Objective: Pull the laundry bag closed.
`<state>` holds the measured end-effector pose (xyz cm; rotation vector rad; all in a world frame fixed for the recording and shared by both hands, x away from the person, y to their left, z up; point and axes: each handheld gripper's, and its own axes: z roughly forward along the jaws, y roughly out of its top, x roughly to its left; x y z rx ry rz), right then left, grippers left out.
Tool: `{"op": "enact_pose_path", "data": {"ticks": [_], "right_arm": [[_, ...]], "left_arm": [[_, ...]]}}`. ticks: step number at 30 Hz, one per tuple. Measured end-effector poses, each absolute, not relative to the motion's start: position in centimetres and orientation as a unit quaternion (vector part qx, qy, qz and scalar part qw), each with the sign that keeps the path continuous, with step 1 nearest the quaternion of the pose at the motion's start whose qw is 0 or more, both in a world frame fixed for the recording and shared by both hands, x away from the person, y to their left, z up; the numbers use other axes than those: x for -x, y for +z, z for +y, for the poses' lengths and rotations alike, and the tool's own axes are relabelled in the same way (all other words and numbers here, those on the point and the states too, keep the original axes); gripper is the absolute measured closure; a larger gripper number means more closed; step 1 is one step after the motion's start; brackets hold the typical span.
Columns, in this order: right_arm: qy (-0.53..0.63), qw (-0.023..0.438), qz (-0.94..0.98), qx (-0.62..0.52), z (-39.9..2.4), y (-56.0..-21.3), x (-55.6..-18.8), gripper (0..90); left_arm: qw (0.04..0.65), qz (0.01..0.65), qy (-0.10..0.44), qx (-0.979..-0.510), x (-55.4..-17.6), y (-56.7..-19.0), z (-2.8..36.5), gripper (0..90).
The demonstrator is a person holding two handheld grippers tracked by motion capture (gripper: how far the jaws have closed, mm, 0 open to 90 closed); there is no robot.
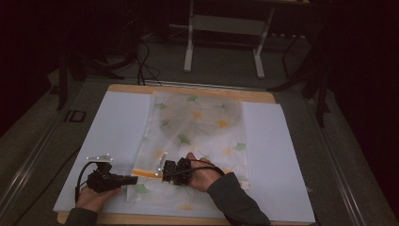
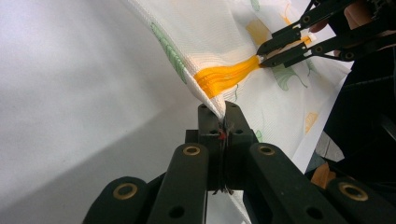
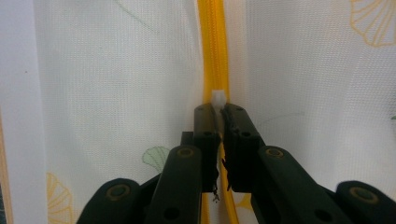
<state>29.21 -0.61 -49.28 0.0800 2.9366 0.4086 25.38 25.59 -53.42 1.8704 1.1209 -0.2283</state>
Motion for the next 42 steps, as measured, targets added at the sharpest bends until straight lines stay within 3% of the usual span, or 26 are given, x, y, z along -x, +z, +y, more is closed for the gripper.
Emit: {"op": "enact_pose_path", "data": {"ticks": [42], "right_arm": [[0.127,0.099,0.986,-0.041,-4.9,-49.3,-28.9,84.6]], "left_arm": [[0.458,0.460,-0.089,-0.755,-25.3,-53.4,25.9,89.1]]}}
